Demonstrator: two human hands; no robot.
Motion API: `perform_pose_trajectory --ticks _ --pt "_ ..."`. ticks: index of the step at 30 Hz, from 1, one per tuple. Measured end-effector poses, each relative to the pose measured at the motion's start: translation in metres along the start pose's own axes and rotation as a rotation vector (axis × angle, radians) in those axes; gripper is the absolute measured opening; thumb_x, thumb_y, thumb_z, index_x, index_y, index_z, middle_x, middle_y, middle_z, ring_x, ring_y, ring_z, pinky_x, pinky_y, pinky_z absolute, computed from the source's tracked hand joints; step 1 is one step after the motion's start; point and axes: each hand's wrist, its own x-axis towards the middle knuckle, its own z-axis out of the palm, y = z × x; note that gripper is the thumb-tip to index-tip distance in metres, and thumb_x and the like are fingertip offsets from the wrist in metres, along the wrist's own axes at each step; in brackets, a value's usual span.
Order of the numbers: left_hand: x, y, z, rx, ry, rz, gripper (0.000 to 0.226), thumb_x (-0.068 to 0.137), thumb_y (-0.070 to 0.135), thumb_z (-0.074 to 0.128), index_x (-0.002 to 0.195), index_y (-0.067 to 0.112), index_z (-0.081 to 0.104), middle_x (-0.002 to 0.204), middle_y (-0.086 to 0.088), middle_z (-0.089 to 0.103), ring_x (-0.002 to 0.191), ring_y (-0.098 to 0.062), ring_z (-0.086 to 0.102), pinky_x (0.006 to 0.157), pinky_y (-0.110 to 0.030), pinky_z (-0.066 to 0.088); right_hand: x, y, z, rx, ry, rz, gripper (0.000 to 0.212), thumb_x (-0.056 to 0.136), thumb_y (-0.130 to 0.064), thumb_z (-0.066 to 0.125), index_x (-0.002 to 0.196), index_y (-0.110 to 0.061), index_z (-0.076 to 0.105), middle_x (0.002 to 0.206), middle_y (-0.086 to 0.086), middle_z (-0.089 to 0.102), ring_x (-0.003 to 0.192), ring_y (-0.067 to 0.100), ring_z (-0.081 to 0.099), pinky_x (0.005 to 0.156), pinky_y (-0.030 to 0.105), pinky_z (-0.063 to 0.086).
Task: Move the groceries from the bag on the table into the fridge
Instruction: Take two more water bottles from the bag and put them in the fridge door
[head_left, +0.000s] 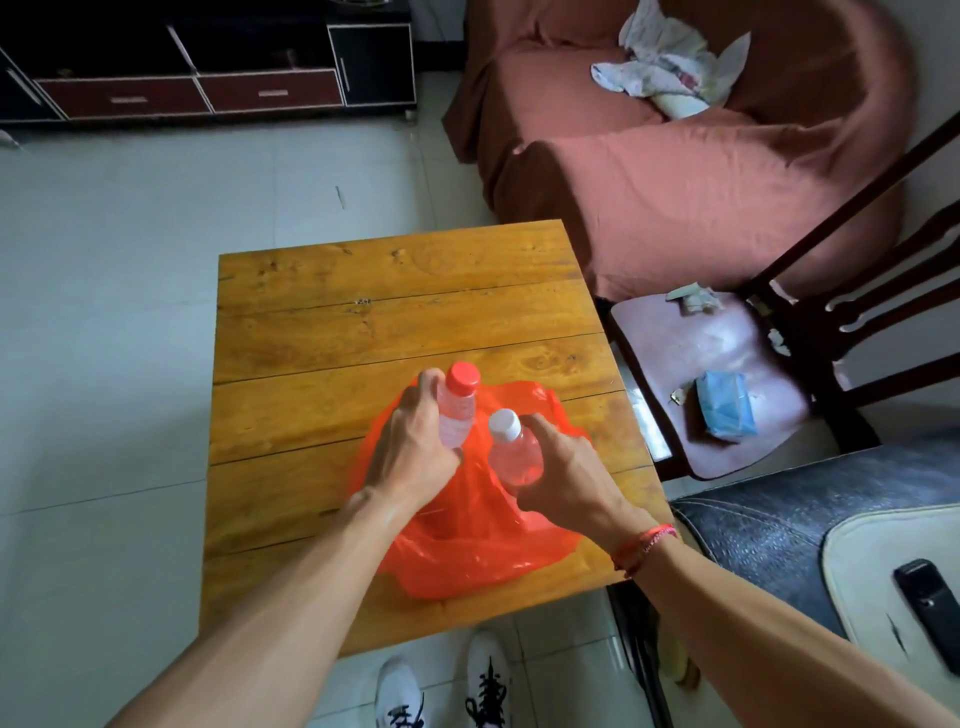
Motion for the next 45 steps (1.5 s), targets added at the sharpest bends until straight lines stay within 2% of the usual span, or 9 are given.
perform_pose_trajectory --ticks 3,7,14,18,23,27,34,40,45 --pt "-0.005 0.006 -0.011 -0.074 0.011 -0.022 0.062 0.067 0.006 0.072 0.116 0.026 0.041 0.097 0.0 0.061 0.085 -0.024 0.06 0.068 -0.034 0.048 -0.002 -0.011 -0.017 0.089 0.073 0.014 0.078 0.065 -0.014 0.086 0.135 -0.017 0.053 0.083 0.002 0.065 0.066 0.025 0.054 0.057 0.029 0.037" --pt "-0.008 0.024 -0.036 -0.134 0.068 -0.033 0.067 0.064 0.007 0.076 0.121 0.023 0.046 0.097 0.001 0.064 0.083 -0.021 0.059 0.066 -0.025 0.041 -0.004 -0.033 -0.043 0.125 0.159 -0.005 0.077 0.067 -0.026 0.09 0.135 -0.023 0.054 0.089 0.003 0.071 0.073 0.027 0.063 0.061 0.035 0.048" --pt "-0.019 0.071 -0.106 -0.199 0.13 0.004 0.065 0.062 0.012 0.083 0.114 0.031 0.048 0.094 0.009 0.063 0.085 -0.017 0.059 0.067 -0.023 0.042 -0.021 -0.088 -0.105 0.211 0.312 -0.032 0.073 0.065 -0.023 0.09 0.129 -0.019 0.054 0.091 -0.002 0.06 0.079 0.023 0.054 0.061 0.022 0.031" --pt "-0.03 0.097 -0.151 -0.219 0.178 0.036 0.07 0.063 0.019 0.087 0.12 0.03 0.048 0.101 0.008 0.063 0.092 -0.015 0.06 0.075 -0.029 0.05 -0.037 -0.122 -0.144 0.276 0.373 -0.084 0.068 0.065 -0.022 0.09 0.124 -0.022 0.056 0.096 -0.001 0.064 0.081 0.023 0.056 0.06 0.01 0.038" --pt "-0.046 0.132 -0.212 -0.278 0.235 0.055 0.078 0.064 0.022 0.089 0.129 0.032 0.047 0.11 0.004 0.065 0.098 -0.019 0.062 0.085 -0.04 0.055 -0.06 -0.168 -0.193 0.311 0.393 -0.144 0.072 0.065 -0.027 0.089 0.128 -0.03 0.055 0.106 0.0 0.068 0.094 0.022 0.063 0.072 0.023 0.042" --pt "-0.061 0.158 -0.259 -0.339 0.277 0.097 0.078 0.068 0.018 0.088 0.133 0.03 0.047 0.112 0.002 0.065 0.101 -0.022 0.063 0.086 -0.04 0.055 -0.078 -0.203 -0.226 0.317 0.396 -0.217 0.064 0.065 -0.023 0.089 0.12 -0.031 0.059 0.1 -0.005 0.07 0.091 0.019 0.066 0.063 0.009 0.043" --pt "-0.091 0.196 -0.333 -0.41 0.309 0.201 0.073 0.068 0.016 0.087 0.124 0.044 0.05 0.108 0.009 0.068 0.099 -0.012 0.066 0.085 -0.039 0.058 -0.107 -0.261 -0.271 0.359 0.425 -0.336 0.058 0.058 -0.032 0.086 0.11 -0.036 0.06 0.095 -0.01 0.071 0.091 0.016 0.069 0.082 0.039 0.058" --pt "-0.113 0.219 -0.38 -0.374 0.393 0.25 0.064 0.067 0.015 0.087 0.113 0.045 0.055 0.103 0.009 0.07 0.099 -0.013 0.067 0.088 -0.046 0.057 -0.127 -0.3 -0.299 0.419 0.439 -0.42 0.054 0.054 -0.031 0.087 0.101 -0.043 0.063 0.094 -0.012 0.073 0.089 0.011 0.07 0.082 0.038 0.06" --pt "-0.126 0.228 -0.405 -0.362 0.462 0.232 0.071 0.065 0.015 0.088 0.122 0.037 0.052 0.106 0.007 0.069 0.098 -0.016 0.068 0.088 -0.049 0.057 -0.132 -0.323 -0.314 0.469 0.412 -0.44 0.058 0.046 -0.04 0.087 0.099 -0.043 0.064 0.091 -0.012 0.075 0.086 0.011 0.073 0.085 0.043 0.061"
